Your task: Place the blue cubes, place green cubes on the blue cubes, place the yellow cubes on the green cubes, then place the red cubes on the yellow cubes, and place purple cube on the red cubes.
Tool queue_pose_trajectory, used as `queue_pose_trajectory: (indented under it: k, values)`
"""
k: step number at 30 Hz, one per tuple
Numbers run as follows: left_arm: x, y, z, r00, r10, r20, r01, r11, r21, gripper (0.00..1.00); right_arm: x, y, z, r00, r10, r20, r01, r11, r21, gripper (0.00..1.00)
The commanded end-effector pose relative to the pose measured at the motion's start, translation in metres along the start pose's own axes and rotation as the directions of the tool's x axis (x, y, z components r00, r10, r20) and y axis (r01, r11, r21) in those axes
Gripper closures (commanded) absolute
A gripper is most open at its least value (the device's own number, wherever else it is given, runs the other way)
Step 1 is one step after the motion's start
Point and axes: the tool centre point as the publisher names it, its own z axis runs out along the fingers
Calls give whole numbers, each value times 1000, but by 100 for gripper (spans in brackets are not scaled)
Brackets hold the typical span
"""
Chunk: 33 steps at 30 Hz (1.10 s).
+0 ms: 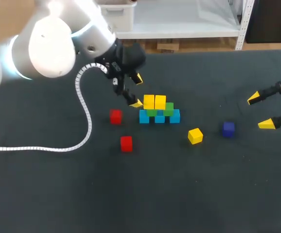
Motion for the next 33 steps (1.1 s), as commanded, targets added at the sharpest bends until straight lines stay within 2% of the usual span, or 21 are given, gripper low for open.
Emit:
queue_pose_trajectory:
  k: [1,5,6,7,8,13,19,33]
  values:
    - [20,-11,-14,1000,-2,17,2,1000,-15,0,0,0,0,1000,-1,1,1,1000,0,0]
    - [33,-12,-13,1000,-7,19,7,1000,-10,0,0,0,0,1000,-1,1,1,1000,0,0]
    - [34,-12,-13,1000,-3,20,3,1000,-8,7,0,0,0,1000,-1,1,1,1000,0,0]
    - [36,-12,-12,1000,-2,19,3,1000,-8,70,0,0,0,1000,-1,1,1,1000,0,0]
    - [37,-12,-12,1000,-2,18,2,1000,-6,100,0,0,0,1000,-1,1,1,1000,0,0]
    - [36,-13,-9,1000,7,28,-7,1000,-2,100,0,0,0,1000,-1,1,1,1000,0,0]
    - [27,-15,-4,999,40,35,-40,999,3,100,0,0,0,1000,-1,1,1,1000,0,0]
    - [11,-17,11,997,57,45,-58,998,30,100,0,0,0,1000,-1,1,1,1000,0,0]
